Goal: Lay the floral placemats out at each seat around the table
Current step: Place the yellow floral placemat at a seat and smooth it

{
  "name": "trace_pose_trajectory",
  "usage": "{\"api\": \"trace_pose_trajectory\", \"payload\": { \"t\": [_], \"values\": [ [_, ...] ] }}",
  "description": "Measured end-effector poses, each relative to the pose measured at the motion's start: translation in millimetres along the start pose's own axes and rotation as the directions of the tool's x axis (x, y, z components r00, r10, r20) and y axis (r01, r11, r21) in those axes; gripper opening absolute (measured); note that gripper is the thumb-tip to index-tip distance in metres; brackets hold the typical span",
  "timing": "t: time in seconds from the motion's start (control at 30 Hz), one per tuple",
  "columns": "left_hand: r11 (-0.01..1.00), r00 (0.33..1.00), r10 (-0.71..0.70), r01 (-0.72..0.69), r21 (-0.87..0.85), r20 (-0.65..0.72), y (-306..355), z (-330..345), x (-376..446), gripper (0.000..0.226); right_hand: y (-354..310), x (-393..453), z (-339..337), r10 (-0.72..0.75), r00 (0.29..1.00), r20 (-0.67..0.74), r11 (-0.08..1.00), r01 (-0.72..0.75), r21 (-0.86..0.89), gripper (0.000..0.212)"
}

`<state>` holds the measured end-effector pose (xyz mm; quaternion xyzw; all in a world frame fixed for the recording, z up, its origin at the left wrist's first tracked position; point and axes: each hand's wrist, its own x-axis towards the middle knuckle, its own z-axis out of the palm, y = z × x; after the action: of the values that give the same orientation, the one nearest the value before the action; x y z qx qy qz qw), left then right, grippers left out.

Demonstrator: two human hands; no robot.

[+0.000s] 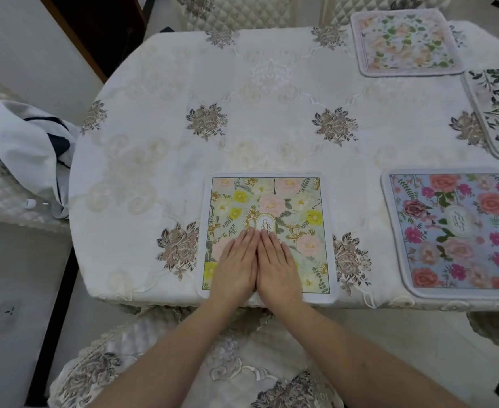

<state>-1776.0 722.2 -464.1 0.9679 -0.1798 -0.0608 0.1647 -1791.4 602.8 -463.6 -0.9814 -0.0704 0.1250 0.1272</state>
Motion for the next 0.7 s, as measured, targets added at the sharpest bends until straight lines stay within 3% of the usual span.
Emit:
{"api": "trace_pose_trajectory", "payload": {
  "t": [0.27,0.57,0.7],
  "values": [
    [0.990,0.994,-0.048,0.034,0.136,0.102,-35.3,-3.1,-15.6,0.065,41.1,-18.3,-4.1,0.119,0.987,-0.103,0.992,-0.123,-0.029,0.061],
    [0.972,0.977,-0.194,0.180,0.151,0.087,-63.4,-13.9,-34.9,0.071,83.9,-41.0,-11.1,0.243,0.961,-0.129,0.968,-0.249,-0.026,0.062],
    [0.964,0.982,-0.179,0.165,0.209,0.053,-69.6,-21.6,-39.6,0.067,84.0,-40.6,-19.9,0.227,0.966,-0.124,0.971,-0.233,-0.042,0.066]
  ]
}}
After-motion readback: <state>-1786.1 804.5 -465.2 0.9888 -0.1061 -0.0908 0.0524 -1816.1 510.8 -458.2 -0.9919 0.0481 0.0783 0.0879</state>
